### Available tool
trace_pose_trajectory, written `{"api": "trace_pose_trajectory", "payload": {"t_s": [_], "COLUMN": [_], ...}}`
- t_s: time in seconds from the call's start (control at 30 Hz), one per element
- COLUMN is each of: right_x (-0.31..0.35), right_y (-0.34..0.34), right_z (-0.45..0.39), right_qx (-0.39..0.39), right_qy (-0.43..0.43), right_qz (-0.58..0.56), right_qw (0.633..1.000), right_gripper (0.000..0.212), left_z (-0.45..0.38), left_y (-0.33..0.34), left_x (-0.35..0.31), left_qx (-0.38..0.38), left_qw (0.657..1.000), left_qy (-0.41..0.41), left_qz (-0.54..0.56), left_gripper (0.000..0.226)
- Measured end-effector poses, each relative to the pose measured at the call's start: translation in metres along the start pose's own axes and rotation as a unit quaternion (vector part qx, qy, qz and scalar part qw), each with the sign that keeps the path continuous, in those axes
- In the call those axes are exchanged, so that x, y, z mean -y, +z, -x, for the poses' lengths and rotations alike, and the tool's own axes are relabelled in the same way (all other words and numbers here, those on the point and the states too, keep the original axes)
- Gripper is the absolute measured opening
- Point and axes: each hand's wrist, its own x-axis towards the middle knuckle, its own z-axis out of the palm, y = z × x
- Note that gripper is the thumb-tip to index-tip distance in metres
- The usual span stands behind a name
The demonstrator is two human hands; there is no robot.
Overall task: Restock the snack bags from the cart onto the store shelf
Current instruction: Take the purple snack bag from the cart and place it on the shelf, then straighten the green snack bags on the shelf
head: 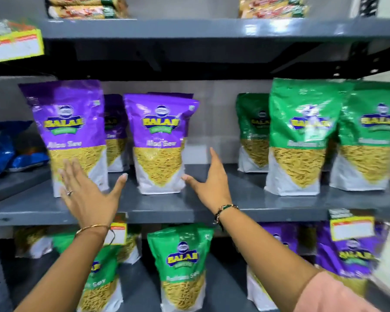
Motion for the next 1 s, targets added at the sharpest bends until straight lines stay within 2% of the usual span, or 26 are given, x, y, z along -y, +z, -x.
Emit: {"api": "trace_pose_trajectory", "payload": {"t_s": [0.13, 0.27, 0.33, 0.43, 0.53, 0.7, 0.8, 1.0], "right_x": [-0.022, -0.061, -0.085, -0.122, -0.152, -0.175, -0.183, -0.187], "right_y": [-0.083, -0.182, -0.232, -0.295, -0.336, -0.347, -0.340, -0.340], "right_z": [0.001, -0.007, -0.011, -0.019, -0.035, -0.054, -0.053, -0.051], "right_qx": [-0.105, -0.207, -0.249, -0.295, -0.272, -0.207, -0.189, -0.191], "right_qy": [-0.064, -0.118, -0.103, -0.027, 0.073, 0.138, 0.150, 0.152], "right_qz": [0.039, 0.159, 0.205, 0.238, 0.260, 0.213, 0.183, 0.202], "right_qw": [0.992, 0.958, 0.941, 0.925, 0.924, 0.945, 0.953, 0.949], "right_gripper": [0.089, 0.083, 0.086, 0.103, 0.126, 0.149, 0.148, 0.135], "left_z": [0.048, 0.109, 0.143, 0.186, 0.206, 0.210, 0.212, 0.206], "left_y": [0.035, 0.079, 0.102, 0.130, 0.152, 0.182, 0.190, 0.192], "left_x": [-0.100, -0.209, -0.255, -0.308, -0.346, -0.361, -0.356, -0.344], "left_qx": [0.034, 0.111, 0.173, 0.218, 0.225, 0.180, 0.166, 0.156], "left_qw": [0.992, 0.974, 0.966, 0.962, 0.966, 0.979, 0.984, 0.987], "left_qy": [0.082, 0.090, 0.085, 0.072, 0.026, -0.045, -0.032, -0.017], "left_qz": [0.094, 0.174, 0.175, 0.146, 0.122, 0.081, 0.055, 0.020], "left_gripper": [0.097, 0.101, 0.111, 0.128, 0.143, 0.155, 0.149, 0.139]}}
